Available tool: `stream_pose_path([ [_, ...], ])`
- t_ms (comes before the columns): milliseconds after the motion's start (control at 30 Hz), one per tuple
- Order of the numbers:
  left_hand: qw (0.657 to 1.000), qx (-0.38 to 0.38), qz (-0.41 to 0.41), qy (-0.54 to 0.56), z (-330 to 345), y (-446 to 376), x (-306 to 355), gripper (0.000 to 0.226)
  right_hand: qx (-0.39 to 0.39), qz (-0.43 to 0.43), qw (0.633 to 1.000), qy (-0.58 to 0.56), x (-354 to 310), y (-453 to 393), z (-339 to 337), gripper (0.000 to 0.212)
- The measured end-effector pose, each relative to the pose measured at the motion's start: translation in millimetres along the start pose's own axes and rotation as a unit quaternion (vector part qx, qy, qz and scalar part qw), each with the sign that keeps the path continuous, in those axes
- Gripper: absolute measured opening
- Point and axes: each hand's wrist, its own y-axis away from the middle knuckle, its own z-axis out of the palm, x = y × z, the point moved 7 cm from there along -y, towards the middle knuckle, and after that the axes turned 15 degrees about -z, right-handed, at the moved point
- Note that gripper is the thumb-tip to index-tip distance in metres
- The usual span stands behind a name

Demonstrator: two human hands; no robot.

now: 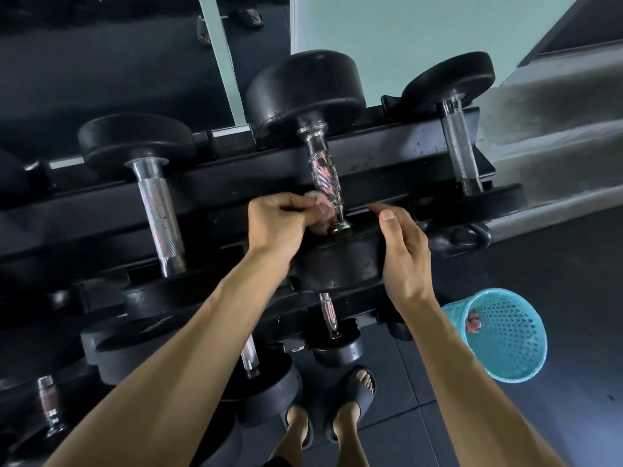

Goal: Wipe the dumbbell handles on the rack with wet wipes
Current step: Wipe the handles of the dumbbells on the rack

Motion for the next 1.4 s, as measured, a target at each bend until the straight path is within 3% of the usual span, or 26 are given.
stream_pose_path([
  [133, 0.997, 0.044, 0.027, 0.058, -4, -12, 23, 0.019, -0.001, -0.011, 1.000, -0.005, -1, 0, 0, 0.040],
  [333, 0.999, 0.025, -0.028, -0.029, -2, 1, -13, 0.021, 0.003, -0.007, 1.000, -0.011, 1, 0, 0, 0.039],
  [567, 0.986, 0.058, 0.042, 0.149, 5, -9, 29, 0.008, -0.007, -0.029, 0.999, -0.021, 0, -1, 1, 0.044],
  [700, 0.997, 0.053, 0.025, 0.044, 1, 5, 5, 0.008, -0.007, -0.017, 0.999, -0.031, 2, 0, 1, 0.035],
  [800, 0.999, 0.029, 0.028, 0.027, 5, 13, 6, 0.008, -0.005, -0.024, 0.999, -0.034, 2, 0, 0, 0.043],
  [900, 0.986, 0.084, 0.012, 0.144, 8, 0, 33, 0.022, -0.012, -0.025, 0.999, -0.038, 2, -2, 1, 0.042],
  [1000, 0.961, 0.073, 0.006, 0.268, 14, -10, 40, 0.021, -0.017, -0.024, 0.999, -0.039, 2, -2, 1, 0.032],
  [1133, 0.987, 0.079, -0.023, 0.140, 9, 2, 17, 0.012, -0.015, -0.026, 0.999, -0.040, 2, -1, 0, 0.031],
  [1233, 0.996, 0.056, 0.009, 0.070, 7, 3, 16, 0.016, -0.013, -0.031, 0.998, -0.048, 2, -2, 0, 0.038],
  [1333, 0.995, 0.074, 0.035, 0.053, 3, 0, 20, 0.019, -0.015, -0.034, 0.998, -0.053, 4, -2, 1, 0.050],
  [1400, 0.990, 0.089, 0.041, 0.097, 4, -5, 27, 0.015, -0.018, -0.034, 0.998, -0.055, 5, -2, 1, 0.050],
])
